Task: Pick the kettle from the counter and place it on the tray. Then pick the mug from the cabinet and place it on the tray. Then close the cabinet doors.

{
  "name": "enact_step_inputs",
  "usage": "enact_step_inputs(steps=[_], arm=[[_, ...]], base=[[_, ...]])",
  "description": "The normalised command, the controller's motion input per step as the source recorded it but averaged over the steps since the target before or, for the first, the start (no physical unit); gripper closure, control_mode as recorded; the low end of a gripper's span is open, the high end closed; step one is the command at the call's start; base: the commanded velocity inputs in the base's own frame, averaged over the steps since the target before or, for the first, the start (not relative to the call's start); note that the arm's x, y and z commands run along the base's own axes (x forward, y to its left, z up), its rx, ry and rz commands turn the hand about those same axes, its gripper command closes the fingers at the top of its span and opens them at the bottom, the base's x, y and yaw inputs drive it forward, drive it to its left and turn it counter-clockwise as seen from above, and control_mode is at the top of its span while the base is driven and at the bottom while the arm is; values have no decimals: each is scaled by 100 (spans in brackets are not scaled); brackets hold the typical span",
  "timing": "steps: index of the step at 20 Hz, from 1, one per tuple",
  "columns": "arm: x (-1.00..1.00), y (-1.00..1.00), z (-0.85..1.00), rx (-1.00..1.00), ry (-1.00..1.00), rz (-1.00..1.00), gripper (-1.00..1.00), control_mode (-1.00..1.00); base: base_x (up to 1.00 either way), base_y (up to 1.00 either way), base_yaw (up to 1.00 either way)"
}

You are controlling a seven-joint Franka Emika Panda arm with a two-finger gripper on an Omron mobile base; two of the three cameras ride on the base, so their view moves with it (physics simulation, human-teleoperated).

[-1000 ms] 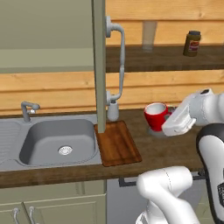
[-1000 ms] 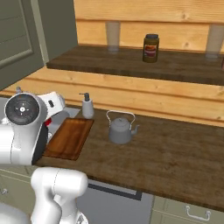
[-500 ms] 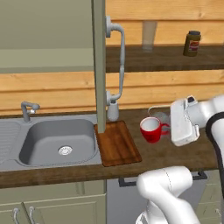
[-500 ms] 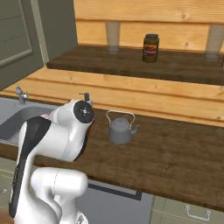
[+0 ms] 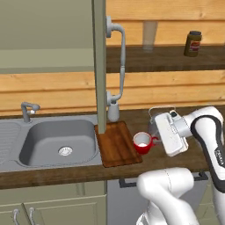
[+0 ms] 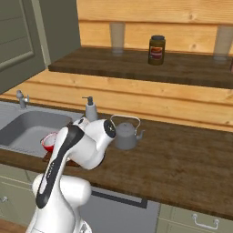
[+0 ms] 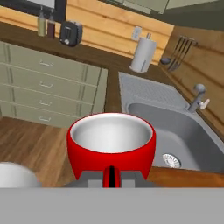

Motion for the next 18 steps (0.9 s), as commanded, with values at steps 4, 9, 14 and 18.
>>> enact_step_inputs(steps=[4,9,14,18], arm=[[65,8,-64,3,-3,11,100,-100],[70,16,-60,1,0,7,100,-100],[72,5,-43,0,3,6,100,-100],[69,0,-42,0,13,8,100,-100]], base=[[0,0,0],[0,0,0],[0,0,0],[0,0,0]])
